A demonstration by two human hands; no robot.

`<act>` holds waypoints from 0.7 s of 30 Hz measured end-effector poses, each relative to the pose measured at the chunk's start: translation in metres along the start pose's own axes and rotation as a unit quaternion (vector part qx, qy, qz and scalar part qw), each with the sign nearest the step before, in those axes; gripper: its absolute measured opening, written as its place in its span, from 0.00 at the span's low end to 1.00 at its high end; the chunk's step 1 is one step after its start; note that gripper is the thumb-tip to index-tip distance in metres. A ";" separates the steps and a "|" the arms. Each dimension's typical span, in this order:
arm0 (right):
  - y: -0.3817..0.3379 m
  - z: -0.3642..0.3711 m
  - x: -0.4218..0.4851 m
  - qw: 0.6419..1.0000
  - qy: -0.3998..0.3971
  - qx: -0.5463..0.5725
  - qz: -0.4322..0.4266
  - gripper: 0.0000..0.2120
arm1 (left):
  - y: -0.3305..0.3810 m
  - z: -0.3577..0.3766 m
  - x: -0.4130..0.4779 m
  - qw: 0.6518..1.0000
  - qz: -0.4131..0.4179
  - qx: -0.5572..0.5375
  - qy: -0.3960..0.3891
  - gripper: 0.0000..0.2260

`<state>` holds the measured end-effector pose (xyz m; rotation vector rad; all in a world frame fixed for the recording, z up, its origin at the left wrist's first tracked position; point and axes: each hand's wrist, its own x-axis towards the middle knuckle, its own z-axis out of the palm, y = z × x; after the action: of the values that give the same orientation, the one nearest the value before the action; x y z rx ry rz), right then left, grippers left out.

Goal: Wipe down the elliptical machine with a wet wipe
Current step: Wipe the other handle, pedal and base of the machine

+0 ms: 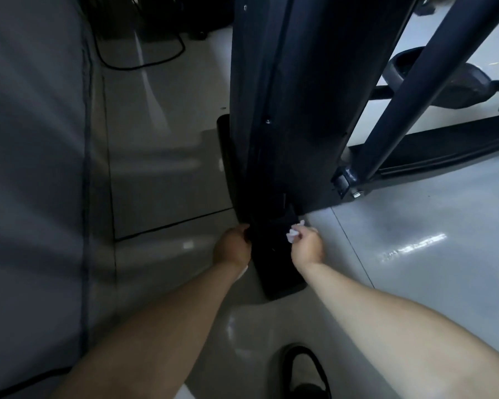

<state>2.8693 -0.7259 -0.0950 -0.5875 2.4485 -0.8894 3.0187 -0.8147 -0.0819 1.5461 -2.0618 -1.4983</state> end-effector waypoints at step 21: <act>0.037 0.019 -0.062 0.935 -0.176 -0.141 -0.275 0.38 | -0.027 0.024 0.011 0.967 0.095 0.229 -0.061 0.19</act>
<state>2.9213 -0.6760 -0.1157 -1.4509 2.1145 -0.5524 3.0157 -0.8082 -0.1190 1.3581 -2.6855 -1.1266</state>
